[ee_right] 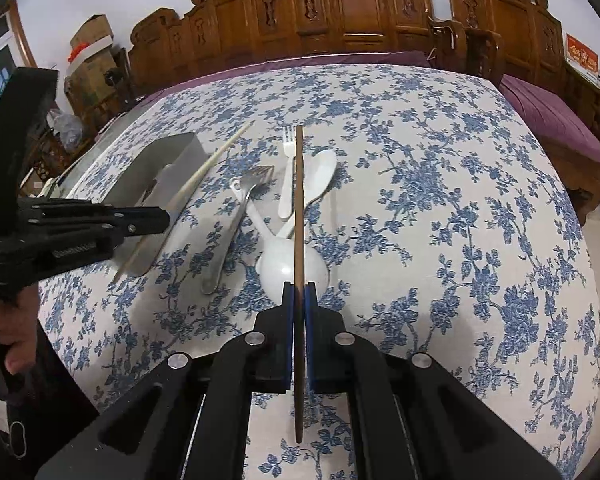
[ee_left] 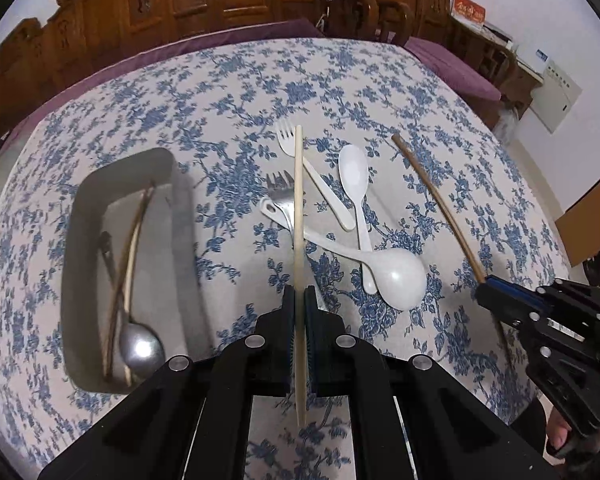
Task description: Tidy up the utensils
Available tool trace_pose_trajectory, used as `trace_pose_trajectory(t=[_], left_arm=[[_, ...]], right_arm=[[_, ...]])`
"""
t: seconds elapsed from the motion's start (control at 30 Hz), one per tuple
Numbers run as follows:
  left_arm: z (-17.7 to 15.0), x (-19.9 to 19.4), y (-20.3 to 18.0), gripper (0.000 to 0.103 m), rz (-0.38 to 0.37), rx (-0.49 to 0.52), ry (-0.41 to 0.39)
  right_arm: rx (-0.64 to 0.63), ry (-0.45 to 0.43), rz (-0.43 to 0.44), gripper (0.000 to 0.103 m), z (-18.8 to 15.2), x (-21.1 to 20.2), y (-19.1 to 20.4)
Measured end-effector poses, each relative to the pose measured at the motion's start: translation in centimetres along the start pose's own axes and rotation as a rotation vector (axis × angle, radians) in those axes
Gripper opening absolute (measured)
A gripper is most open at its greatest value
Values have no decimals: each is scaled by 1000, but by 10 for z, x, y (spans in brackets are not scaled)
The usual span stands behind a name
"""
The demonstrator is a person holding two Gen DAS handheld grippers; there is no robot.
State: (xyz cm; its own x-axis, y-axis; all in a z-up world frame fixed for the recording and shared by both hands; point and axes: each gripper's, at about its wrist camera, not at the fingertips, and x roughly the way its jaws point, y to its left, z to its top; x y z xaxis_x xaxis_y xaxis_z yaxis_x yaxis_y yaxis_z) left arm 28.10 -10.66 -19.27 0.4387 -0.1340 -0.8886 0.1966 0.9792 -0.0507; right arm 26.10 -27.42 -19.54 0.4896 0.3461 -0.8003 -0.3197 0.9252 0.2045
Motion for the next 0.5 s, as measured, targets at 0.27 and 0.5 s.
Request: trace_pose_trajectory(t=[0.27,0.5], left_arm=[[-5,-33,17,4,-32,-18,-53],[-8,-56,28,4,-30,-16,-91]], right_arm=[[-31,-4,24,6,1,-5,17],[-59,-23,61,6,3,-14,34]])
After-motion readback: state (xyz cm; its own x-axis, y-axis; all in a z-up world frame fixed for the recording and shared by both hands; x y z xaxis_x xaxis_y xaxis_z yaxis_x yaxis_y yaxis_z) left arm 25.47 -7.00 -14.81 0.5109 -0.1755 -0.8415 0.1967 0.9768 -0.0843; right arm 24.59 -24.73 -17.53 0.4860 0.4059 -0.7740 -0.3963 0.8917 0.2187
